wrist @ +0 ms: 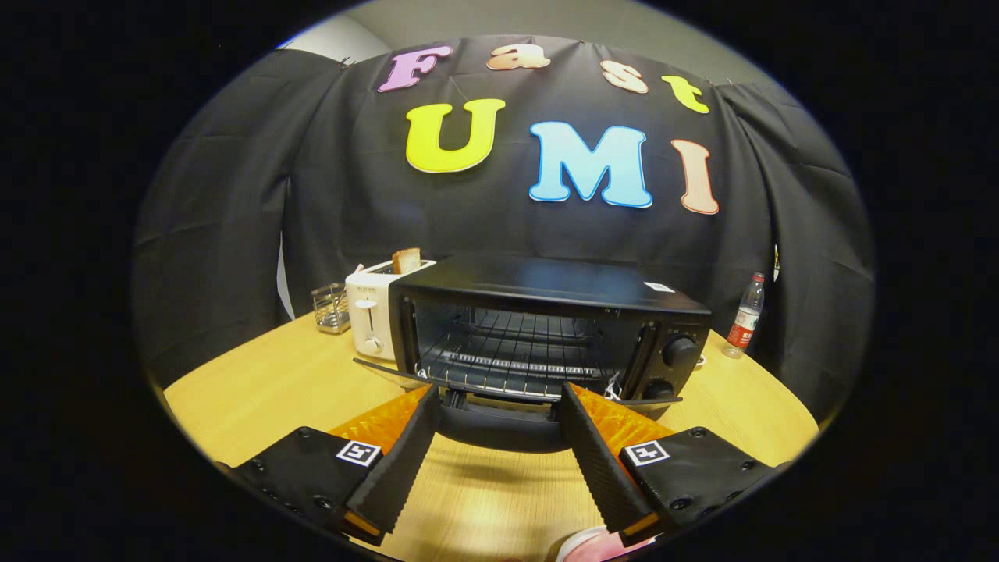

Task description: Open the toaster oven, put the food inside, and close the toaster oven door.

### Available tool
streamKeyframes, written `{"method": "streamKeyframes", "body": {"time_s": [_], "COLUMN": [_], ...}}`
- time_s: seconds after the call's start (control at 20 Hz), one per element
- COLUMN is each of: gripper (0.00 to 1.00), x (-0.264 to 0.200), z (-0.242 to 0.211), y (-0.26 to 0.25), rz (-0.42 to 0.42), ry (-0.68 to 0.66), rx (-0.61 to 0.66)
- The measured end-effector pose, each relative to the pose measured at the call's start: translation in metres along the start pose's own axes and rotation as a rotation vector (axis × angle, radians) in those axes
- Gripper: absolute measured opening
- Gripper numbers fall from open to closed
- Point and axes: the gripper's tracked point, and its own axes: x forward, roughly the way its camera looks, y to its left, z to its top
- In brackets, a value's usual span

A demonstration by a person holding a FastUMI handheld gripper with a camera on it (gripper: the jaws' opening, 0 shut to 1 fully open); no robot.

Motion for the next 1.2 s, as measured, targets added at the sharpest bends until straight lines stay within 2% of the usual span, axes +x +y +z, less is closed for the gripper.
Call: {"method": "streamKeyframes", "body": {"time_s": [0.5,0.85,1.2], "gripper": [0.98,0.98,0.98], "x": [-0.025,-0.075,-0.129], "z": [-0.07,-0.055,-0.047], "y": [0.017,0.004,-0.048], "rz": [0.059,0.111,0.159], "ry": [0.212,0.205,0.269], "rx": [0.076,0.125,0.215]}}
